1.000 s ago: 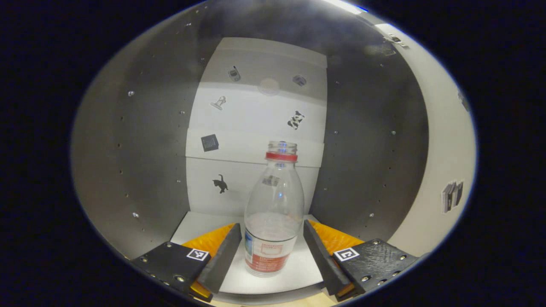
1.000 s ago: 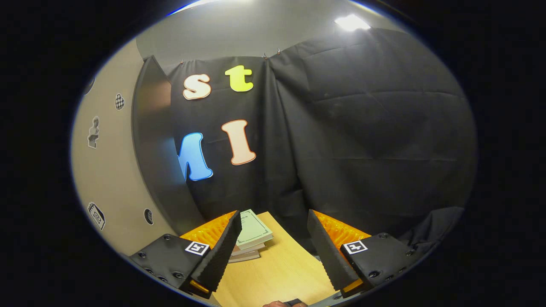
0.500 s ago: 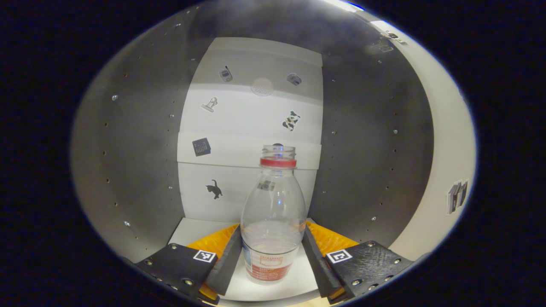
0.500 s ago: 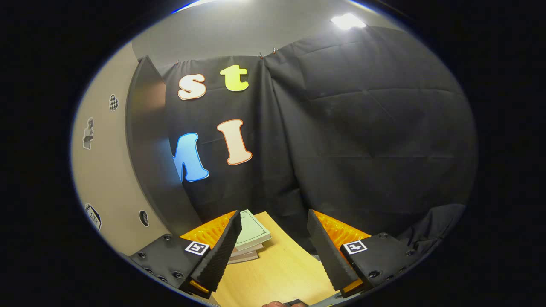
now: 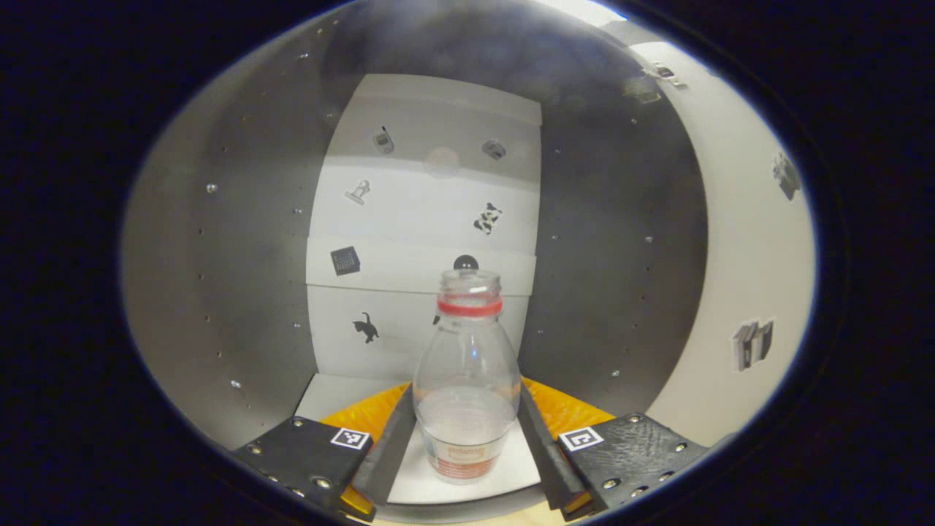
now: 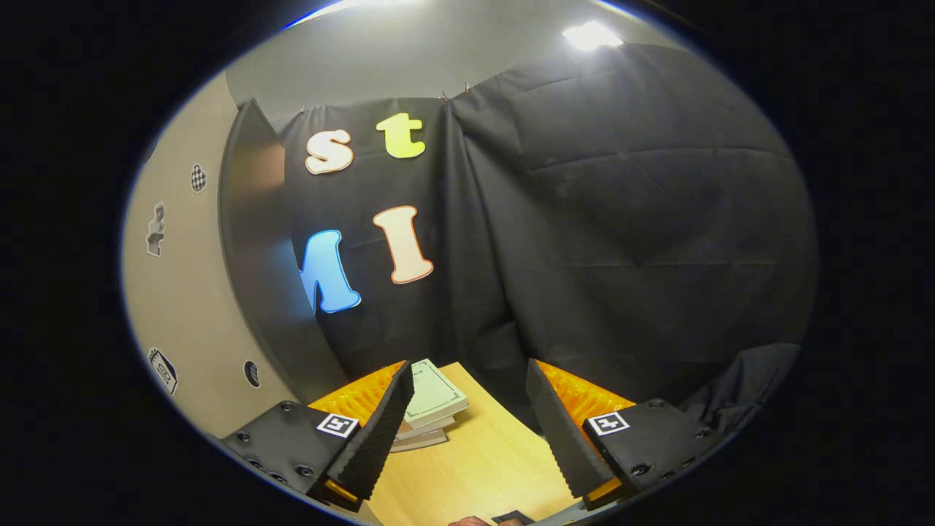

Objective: Open the cabinet door with the right hand, grasp the bottle in the cabinet with the left hand and place it on the coaster, then close the cabinet door with the right hand.

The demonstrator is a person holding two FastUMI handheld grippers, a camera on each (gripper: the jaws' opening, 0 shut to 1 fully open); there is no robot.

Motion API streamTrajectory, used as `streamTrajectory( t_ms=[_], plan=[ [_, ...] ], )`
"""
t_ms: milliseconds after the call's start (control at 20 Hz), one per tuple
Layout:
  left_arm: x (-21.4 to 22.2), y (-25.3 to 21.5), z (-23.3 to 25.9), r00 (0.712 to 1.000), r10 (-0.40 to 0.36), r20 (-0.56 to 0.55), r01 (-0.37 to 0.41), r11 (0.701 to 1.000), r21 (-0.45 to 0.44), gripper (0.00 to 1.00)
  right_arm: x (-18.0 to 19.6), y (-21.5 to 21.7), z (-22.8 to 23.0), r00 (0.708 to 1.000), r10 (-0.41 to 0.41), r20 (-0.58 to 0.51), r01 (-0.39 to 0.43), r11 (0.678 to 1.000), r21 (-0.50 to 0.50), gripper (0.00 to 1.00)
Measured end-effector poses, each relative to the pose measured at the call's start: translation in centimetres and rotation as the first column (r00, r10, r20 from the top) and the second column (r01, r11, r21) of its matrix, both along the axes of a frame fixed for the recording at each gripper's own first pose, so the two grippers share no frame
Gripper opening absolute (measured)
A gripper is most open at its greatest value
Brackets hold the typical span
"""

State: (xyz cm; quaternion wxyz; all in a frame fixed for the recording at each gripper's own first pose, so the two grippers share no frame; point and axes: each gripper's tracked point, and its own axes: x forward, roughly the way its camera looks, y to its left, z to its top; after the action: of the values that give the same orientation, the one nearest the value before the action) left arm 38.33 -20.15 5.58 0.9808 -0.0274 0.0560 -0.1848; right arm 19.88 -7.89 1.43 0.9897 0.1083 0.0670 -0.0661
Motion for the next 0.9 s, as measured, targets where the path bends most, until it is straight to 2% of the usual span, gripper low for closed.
streamTrajectory(
  t_ms=[100, 150, 200, 300, 450, 500, 650, 900],
  plan=[
    [-0.5, -0.3, -0.1, 0.999, -0.032, 0.010, 0.032, 0.999, 0.005, 0.80, -0.4, 0.2, -0.1, 1.000, 0.006, 0.003, -0.006, 1.000, 0.006, 0.98],
    [-0.4, -0.5, -0.2, 0.999, -0.044, 0.020, 0.044, 0.999, 0.017, 0.76, -0.6, 0.4, -0.3, 1.000, 0.007, 0.004, -0.007, 1.000, 0.009, 0.98],
    [-0.4, -0.3, -0.2, 0.999, -0.040, 0.018, 0.039, 0.999, 0.031, 0.80, -0.8, 0.4, -0.4, 1.000, 0.008, 0.004, -0.008, 1.000, 0.013, 0.98],
    [-0.9, -0.6, 0.3, 0.998, -0.047, 0.036, 0.046, 0.998, 0.045, 0.74, -1.5, 0.7, -0.5, 1.000, 0.009, 0.007, -0.009, 1.000, 0.023, 0.98],
    [-2.1, -1.2, 0.8, 0.996, -0.069, 0.047, 0.067, 0.996, 0.052, 0.76, -2.4, 0.6, -0.8, 1.000, 0.004, 0.003, -0.005, 0.999, 0.036, 0.98],
    [-2.6, -1.1, 1.1, 0.996, -0.073, 0.051, 0.071, 0.996, 0.048, 0.73, -2.7, 0.4, -0.7, 1.000, 0.001, 0.004, -0.001, 0.999, 0.038, 0.98],
    [-5.1, -0.6, 2.8, 0.992, -0.094, 0.081, 0.091, 0.995, 0.038, 0.78, -3.4, -0.1, -0.5, 1.000, -0.018, 0.015, 0.018, 0.999, 0.042, 0.98],
    [-11.5, 2.9, 3.2, 0.989, -0.116, 0.092, 0.113, 0.993, 0.038, 0.73, -4.2, 0.2, 0.1, 0.999, -0.019, 0.028, 0.017, 0.998, 0.056, 0.98]
  ],
)
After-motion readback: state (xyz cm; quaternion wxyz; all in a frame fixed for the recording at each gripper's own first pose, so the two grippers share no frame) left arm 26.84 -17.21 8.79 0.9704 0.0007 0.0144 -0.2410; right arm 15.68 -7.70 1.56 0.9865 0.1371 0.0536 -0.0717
